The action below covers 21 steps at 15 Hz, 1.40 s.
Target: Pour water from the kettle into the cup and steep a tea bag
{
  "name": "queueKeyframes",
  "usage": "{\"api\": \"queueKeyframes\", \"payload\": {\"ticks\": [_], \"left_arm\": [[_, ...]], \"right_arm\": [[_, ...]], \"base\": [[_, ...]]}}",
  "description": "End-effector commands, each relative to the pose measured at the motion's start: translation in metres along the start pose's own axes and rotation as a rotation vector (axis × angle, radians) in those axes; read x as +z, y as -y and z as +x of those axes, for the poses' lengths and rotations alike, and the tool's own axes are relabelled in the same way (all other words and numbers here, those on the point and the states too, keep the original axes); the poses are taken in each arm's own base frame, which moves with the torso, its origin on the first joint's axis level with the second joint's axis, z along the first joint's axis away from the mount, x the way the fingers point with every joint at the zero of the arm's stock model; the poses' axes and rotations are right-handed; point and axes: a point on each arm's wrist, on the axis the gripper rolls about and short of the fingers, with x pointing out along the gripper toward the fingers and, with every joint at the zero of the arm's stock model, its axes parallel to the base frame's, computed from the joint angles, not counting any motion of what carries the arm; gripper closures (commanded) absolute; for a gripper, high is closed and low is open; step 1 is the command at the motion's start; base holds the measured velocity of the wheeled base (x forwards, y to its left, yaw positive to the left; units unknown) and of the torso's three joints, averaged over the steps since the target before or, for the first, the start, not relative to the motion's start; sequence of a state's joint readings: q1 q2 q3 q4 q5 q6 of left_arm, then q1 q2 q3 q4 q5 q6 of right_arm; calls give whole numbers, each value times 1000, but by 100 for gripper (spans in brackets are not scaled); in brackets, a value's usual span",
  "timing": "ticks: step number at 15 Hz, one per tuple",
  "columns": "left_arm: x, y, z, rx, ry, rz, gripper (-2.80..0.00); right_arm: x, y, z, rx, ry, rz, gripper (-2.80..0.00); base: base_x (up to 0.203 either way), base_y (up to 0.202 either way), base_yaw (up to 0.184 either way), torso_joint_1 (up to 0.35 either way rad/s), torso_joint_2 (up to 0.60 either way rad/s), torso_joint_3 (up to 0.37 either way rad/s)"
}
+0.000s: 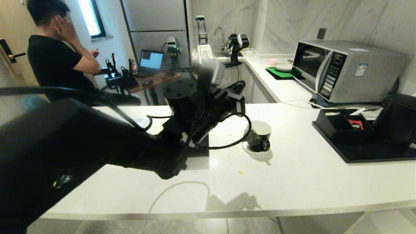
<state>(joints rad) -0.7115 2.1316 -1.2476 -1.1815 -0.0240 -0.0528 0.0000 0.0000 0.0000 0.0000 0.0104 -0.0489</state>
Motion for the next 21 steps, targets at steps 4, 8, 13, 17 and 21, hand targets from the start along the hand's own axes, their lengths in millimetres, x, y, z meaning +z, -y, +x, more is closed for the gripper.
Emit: {"api": "queueKeyframes", "payload": {"ticks": [4, 8, 13, 17, 21], "left_arm": [[-2, 5, 22, -15, -3, -4, 0], [-4, 5, 36, -25, -5, -5, 0], [-20, 22, 50, -64, -29, -13, 0], [-38, 30, 51, -81, -65, -18, 0], [-48, 30, 61, -83, -53, -19, 0]], "right_arm": [[0, 0, 0, -1, -3, 0, 0], [0, 0, 0, 0, -3, 0, 0], [0, 0, 0, 0, -1, 0, 0], [0, 0, 0, 0, -2, -1, 0], [0, 0, 0, 0, -1, -1, 0]], "base": [[0, 0, 0, 0, 0, 0], [0, 0, 0, 0, 0, 0], [0, 0, 0, 0, 0, 0], [0, 0, 0, 0, 0, 0], [0, 0, 0, 0, 0, 0]]}}
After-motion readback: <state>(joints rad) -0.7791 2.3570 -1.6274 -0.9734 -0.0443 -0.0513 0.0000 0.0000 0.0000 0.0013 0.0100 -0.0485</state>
